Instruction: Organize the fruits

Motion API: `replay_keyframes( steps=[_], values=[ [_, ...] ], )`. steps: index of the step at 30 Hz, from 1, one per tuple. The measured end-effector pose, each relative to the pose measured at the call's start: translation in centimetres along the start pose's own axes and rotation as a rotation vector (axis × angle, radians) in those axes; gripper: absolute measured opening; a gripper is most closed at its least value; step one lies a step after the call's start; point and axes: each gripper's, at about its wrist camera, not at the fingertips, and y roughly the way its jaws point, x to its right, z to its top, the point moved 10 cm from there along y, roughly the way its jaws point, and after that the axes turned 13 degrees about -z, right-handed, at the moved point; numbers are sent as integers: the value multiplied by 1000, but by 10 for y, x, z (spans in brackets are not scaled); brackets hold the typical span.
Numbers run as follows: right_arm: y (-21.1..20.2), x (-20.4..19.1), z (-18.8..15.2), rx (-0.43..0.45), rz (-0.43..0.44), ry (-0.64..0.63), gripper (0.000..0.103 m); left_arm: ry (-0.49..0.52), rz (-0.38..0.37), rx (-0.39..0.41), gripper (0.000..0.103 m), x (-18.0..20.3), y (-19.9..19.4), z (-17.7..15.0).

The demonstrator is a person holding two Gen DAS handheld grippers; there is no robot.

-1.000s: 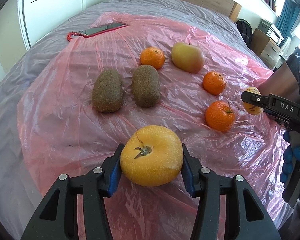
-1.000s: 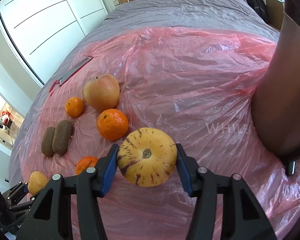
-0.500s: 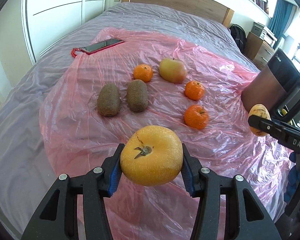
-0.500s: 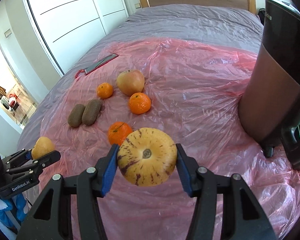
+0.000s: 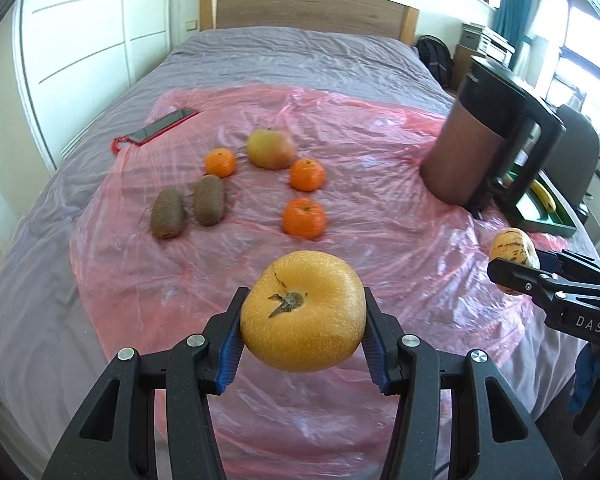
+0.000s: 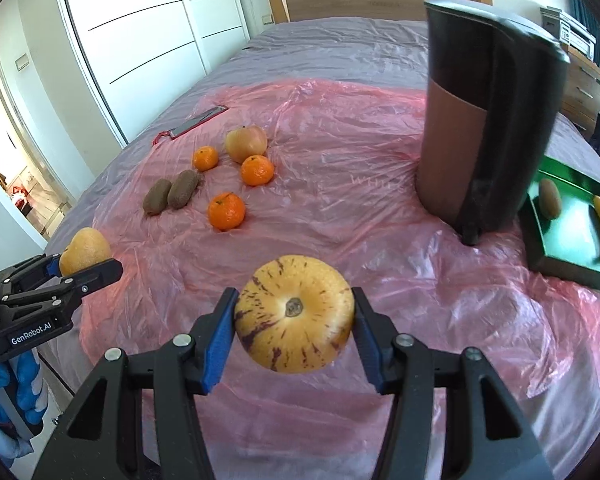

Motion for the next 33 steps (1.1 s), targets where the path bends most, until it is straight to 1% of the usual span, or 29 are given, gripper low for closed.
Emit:
replay_keyframes(
  steps=[7,11,22,33],
  values=[
    [-23,43,-16,27,-46,51,70,99,-27,-9,46,61,-1,3],
    [-35,71,-22,41,-61,101,70,147,-44,-19,46,96,0,3],
    [-62,134,-38,70,-94,197,70,238,-74,-52,46,166,10,4],
    [-76,195,-50,98,-131,285,70,340,-119,-92,46,233,27,5]
  ],
)
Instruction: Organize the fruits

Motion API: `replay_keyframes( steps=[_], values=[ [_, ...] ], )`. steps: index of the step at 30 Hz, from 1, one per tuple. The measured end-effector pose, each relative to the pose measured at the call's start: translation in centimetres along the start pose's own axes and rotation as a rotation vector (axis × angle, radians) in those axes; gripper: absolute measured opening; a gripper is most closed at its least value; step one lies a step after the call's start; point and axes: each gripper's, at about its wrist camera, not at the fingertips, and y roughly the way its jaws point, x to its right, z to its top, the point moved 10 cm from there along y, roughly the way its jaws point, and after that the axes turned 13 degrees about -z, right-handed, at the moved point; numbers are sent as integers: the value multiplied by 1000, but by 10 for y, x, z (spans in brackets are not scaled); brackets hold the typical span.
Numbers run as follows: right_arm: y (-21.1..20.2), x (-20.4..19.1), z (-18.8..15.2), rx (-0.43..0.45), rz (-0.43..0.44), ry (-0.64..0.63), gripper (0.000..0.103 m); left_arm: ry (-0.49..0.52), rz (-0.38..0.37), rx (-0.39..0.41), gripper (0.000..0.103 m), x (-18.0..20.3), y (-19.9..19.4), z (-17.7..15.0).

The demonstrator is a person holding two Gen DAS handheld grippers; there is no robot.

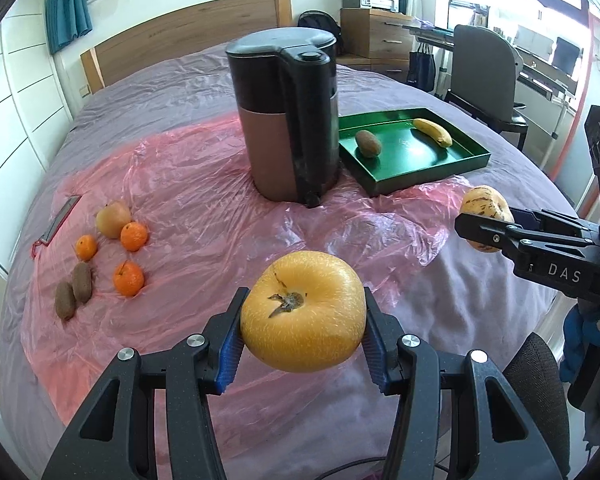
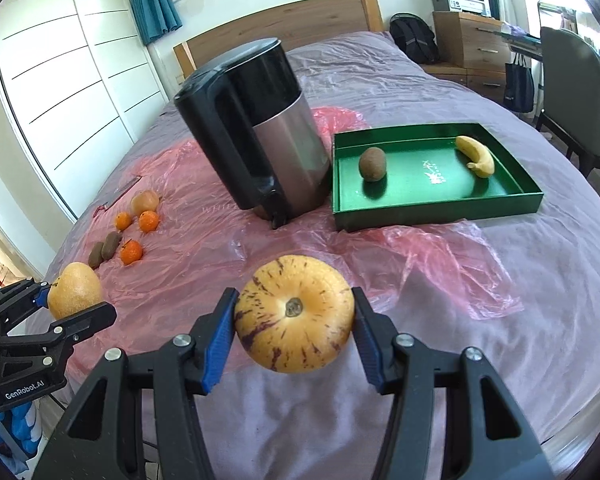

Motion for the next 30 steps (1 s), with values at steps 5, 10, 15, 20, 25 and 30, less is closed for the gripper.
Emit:
replay_keyframes(
  steps=[5,10,15,20,25,30],
  values=[
    [0,32,2,10,-26,41,70,51,-22,-19,46,28,14,11],
    [2,65,8,20,-54,72,70,101,-52,-36,46,58,31,27],
    [9,98,24,35,-89,89,70,147,-90,-42,46,88,51,51],
    [21,126,47,54,-118,94,70,176,-116,-34,46,110,74,84],
    [43,148,73,68,-136,102,70,177,-119,-26,46,115,106,121],
    [72,161,101,83,-148,102,70,164,-106,-22,46,110,145,152]
  ],
)
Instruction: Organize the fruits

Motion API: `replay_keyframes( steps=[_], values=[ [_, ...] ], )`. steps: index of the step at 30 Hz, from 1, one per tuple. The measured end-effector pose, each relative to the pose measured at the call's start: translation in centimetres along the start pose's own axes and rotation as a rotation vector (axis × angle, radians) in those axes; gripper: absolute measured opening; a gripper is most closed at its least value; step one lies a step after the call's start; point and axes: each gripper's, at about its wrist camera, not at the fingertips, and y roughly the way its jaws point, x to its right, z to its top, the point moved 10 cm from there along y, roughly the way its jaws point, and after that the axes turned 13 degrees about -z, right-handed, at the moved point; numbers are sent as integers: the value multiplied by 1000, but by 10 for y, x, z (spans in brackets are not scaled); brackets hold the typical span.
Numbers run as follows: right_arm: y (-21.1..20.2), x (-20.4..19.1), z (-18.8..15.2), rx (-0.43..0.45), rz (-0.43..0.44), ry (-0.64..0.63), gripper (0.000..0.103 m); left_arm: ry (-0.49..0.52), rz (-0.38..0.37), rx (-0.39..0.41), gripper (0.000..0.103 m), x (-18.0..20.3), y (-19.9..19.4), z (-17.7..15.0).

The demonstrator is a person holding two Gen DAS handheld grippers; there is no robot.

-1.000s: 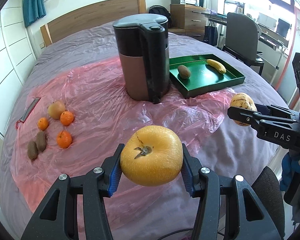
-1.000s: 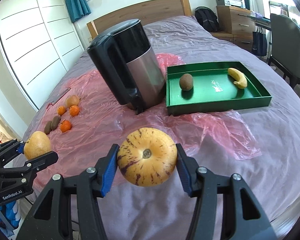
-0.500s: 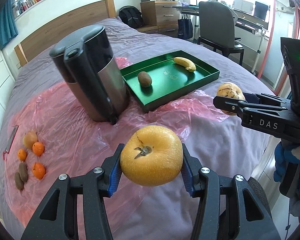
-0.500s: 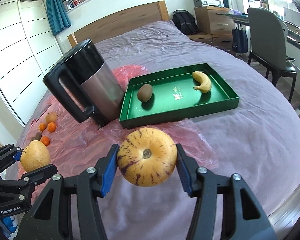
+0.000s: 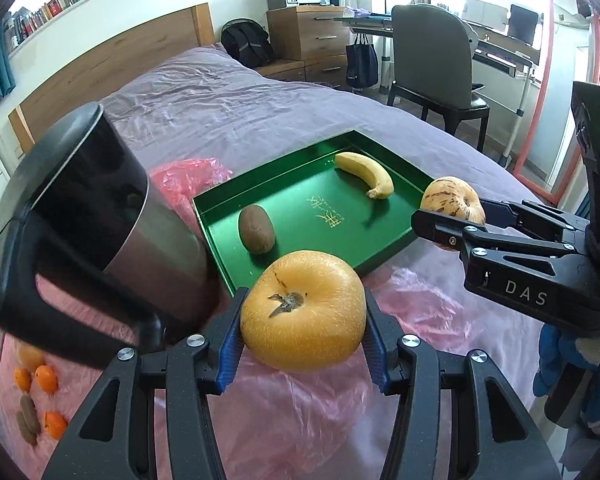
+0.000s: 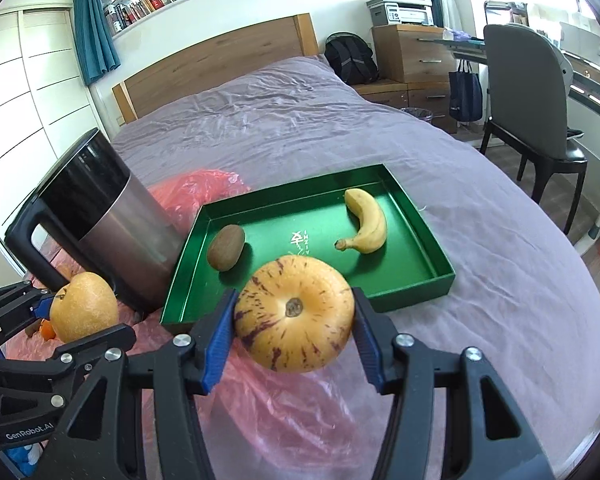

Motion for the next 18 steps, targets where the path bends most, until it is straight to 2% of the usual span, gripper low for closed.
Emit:
replay_keyframes(
  steps=[8,13,18],
  values=[
    [60,1,44,22,-19,-21,70,0,2,-23,46,-14,65,22],
    [97,3,65,14,-21,-18,70,-23,2,-49,46,-29,96,18],
    [130,-5,67,-19,-14,-52,70,-42,-1,-70,46,-39,115,9]
  ],
)
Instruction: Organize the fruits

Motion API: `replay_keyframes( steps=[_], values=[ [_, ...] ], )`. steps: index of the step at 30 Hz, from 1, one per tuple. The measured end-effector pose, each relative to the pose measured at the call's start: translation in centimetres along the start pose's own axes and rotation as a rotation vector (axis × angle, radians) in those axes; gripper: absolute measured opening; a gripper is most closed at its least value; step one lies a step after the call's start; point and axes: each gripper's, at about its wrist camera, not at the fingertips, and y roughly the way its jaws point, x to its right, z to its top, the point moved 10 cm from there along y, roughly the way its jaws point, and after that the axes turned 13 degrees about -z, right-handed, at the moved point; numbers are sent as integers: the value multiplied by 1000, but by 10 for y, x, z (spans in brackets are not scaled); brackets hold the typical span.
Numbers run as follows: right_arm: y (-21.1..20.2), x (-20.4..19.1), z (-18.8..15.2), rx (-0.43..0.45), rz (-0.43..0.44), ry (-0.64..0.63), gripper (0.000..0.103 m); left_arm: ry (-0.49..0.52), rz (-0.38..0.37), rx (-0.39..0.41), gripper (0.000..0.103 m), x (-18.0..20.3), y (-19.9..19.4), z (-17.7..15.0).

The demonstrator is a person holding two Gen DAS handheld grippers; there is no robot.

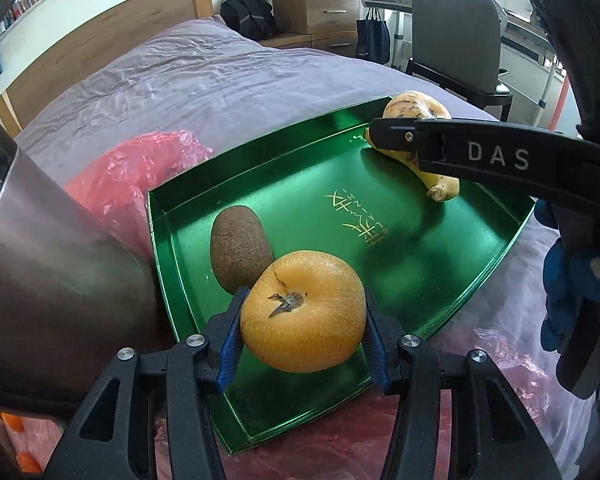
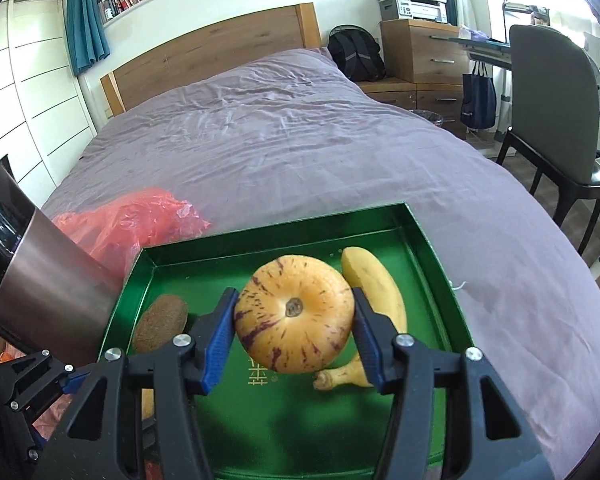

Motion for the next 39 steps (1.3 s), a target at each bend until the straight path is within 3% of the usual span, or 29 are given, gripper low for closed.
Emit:
replay_keyframes(
  steps=[13,22,31,39],
  values=[
    [35,-11,-29,-59,-23,-107,70,-35,-24,-21,47,-7,15,-11],
    [38,-19,-38,-47,-47,-197,71,-54,-22,-32,47,-12,20,-13],
    [34,-19,-38,-50,-54,-198,72,-48,-7,-40,47,-12,19,-13],
    [21,-16,-29,-27,-73,-193,91,-28,8,-13,55,-6,5,-4]
  ],
)
